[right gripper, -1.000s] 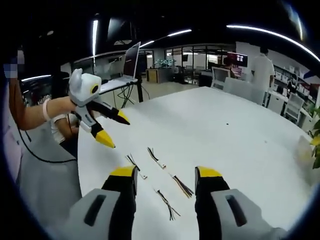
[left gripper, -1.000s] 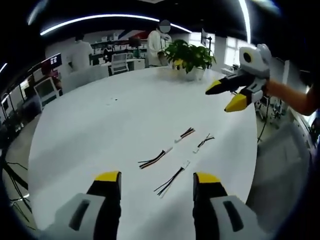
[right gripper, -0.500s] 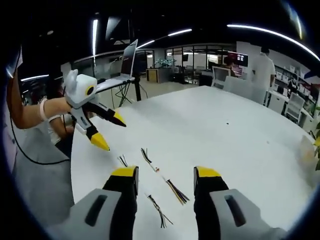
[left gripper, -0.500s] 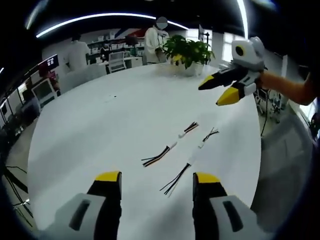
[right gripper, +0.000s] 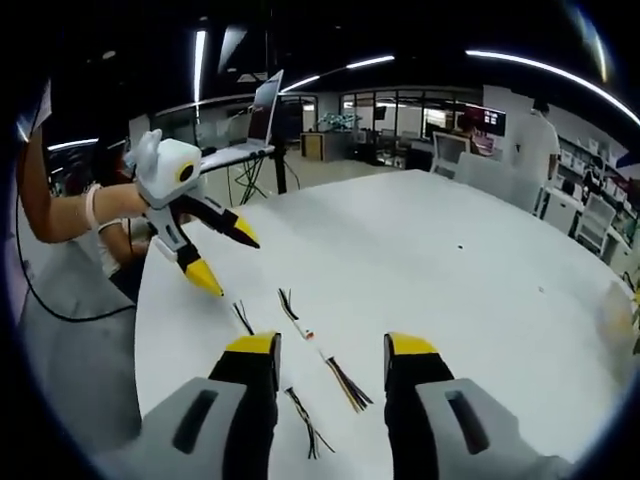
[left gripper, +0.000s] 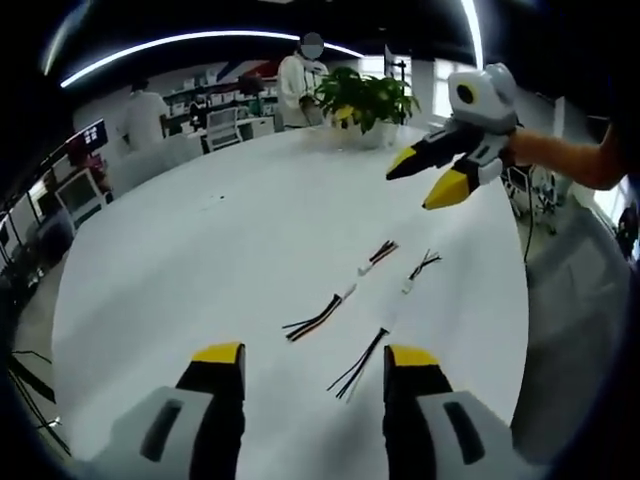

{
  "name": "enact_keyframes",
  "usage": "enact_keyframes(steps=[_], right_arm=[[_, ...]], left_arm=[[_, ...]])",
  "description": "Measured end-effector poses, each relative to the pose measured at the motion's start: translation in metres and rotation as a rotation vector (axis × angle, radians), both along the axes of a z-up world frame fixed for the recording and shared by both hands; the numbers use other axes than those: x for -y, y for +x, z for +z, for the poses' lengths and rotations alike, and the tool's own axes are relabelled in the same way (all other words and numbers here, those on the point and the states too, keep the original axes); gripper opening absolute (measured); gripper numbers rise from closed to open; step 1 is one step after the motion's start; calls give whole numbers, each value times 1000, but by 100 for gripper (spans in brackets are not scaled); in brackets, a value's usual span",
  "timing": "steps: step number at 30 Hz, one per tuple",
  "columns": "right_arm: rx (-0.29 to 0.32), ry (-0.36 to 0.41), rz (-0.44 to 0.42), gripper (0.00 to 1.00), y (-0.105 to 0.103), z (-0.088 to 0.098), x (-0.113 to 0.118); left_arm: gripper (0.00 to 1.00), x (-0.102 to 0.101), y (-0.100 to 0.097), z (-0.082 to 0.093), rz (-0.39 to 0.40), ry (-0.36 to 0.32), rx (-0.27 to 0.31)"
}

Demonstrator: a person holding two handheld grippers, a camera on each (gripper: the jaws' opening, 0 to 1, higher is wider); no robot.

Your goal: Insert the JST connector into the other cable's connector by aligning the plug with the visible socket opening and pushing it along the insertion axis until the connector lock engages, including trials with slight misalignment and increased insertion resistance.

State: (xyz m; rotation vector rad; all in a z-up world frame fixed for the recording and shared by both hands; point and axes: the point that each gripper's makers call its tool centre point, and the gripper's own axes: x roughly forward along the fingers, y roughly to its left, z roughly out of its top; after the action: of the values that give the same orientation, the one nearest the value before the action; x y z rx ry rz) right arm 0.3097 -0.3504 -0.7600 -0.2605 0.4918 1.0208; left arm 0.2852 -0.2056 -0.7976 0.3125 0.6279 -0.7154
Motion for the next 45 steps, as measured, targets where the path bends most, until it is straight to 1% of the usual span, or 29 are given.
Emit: enact_keyframes(steps=[4,8,12,16,20,23,26,29,30,31,34,37,39,45], right_arm=[[-8,5,11,37,-1,-5,-2],[3,5,38,35,-3,-6,-6],[2,1,52,35,-5,-9,-8],[2,0,63,34,-4,-13,-10],[-21,-5,70,34,-3,-19,-13],[-19,-10,85,33,-4,-23,-16],[-20,-19,113,31,-5,-29,-20],[-35,-32,125,30,-5,-35,-21],[-29,-36,133,29,-4,-38,-22],[-24,-35,139,29,-4,-38,-22],[-37,-27,146,25,-4,-41,-23],[-35,-30,154,24,-3,-44,-23],[-41,-46,149,24,-2,-48,-21],[-48,-55,152,24,-2,-52,-20]], left_arm=[[49,3,1,-2,-19,2,7],[47,7,0,-3,-50,6,17],[48,9,2,-5,-61,15,17],[46,14,2,-7,-89,17,23],[45,16,6,-8,-94,8,22],[45,17,8,-9,-94,2,23],[39,22,10,-10,-136,-17,39],[39,25,11,-14,-147,-12,30],[40,24,10,-17,-144,-5,14],[40,24,11,-21,-141,1,1],[39,26,11,-24,-145,-1,-7],[36,32,13,-22,-154,-30,0],[36,35,15,-21,-158,-36,6],[36,40,21,-23,-173,-42,12]])
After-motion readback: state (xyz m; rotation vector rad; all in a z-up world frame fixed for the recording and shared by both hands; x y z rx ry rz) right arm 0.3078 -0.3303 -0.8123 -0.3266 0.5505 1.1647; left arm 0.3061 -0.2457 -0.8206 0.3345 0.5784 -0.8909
